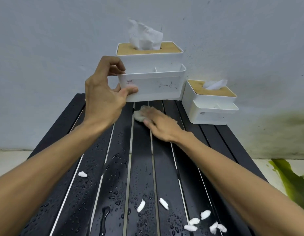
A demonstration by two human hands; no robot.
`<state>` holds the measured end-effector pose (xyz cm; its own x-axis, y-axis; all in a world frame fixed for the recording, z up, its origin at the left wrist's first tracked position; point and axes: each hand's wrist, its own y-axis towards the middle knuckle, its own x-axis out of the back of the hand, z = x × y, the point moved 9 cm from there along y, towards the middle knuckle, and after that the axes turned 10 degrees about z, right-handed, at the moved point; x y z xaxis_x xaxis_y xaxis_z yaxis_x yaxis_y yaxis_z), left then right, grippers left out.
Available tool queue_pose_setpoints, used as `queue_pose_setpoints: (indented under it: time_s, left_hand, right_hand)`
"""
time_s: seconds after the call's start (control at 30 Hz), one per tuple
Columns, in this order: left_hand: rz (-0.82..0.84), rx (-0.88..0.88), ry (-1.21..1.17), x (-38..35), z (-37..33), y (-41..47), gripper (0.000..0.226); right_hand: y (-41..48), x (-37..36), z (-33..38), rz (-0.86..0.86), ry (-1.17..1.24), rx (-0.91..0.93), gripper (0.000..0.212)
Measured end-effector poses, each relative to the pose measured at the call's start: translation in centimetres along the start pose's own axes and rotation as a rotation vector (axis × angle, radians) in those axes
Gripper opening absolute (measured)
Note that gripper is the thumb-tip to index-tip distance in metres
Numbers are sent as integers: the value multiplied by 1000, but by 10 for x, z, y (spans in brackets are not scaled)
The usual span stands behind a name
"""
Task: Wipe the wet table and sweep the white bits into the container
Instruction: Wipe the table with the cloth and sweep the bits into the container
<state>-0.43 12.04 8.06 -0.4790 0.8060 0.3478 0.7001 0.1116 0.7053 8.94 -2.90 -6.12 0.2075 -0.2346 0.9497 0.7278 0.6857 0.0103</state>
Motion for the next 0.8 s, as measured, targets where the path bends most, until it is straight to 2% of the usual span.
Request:
queue_pose_setpoints:
  time_s: [0.1, 0.2, 0.3, 0.4, 0.53, 0.8]
  left_hand:
    - [0, 8, -7, -3, 1, -3, 47]
    - [14, 13, -9, -7, 3, -8, 47]
    - [41, 40, -21, -16, 7, -13, 46]
    - [83, 51, -25, -30, 11, -17, 43]
    - [129, 57, -49, -54, 20, -21, 40]
    - [192, 120, -105, -99, 48, -32, 37]
  right_hand:
    - [-48, -15, 37, 50, -16, 232, 47]
    - [-97, -17, 47, 86, 2, 308, 46]
    - [-126, -7, 19, 76, 62, 211, 44]
    - [-133, 9, -27, -9, 110, 52, 44]
    - [-135, 25, -76, -90, 77, -125, 43]
    - [-186, 9, -54, -23, 27, -108, 52]
